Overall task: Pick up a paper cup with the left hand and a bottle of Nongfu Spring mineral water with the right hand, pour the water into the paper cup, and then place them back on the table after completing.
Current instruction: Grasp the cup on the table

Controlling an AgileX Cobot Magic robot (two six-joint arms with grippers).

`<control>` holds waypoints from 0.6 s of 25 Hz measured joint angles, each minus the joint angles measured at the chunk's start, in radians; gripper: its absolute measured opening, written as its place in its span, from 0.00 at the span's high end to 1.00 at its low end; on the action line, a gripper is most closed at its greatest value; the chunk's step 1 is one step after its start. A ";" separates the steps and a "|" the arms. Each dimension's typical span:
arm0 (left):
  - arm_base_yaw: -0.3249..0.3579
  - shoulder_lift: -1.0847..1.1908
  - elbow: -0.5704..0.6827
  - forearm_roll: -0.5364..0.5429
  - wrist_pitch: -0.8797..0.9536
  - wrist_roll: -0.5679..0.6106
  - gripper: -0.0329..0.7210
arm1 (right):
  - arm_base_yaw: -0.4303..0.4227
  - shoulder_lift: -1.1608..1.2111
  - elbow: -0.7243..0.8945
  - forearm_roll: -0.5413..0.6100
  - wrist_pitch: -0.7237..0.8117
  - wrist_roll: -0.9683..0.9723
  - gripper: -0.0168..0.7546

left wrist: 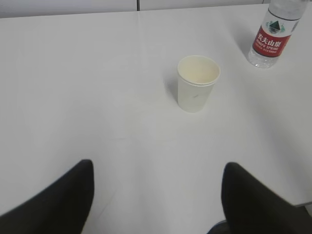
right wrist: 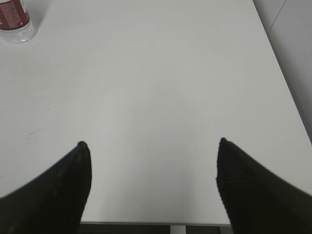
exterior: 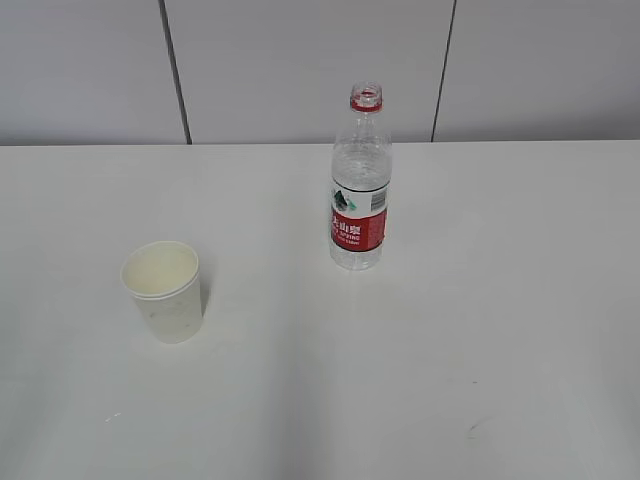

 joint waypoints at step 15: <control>0.000 0.000 0.000 0.000 0.000 0.000 0.29 | 0.000 0.000 0.000 0.000 0.000 0.000 0.21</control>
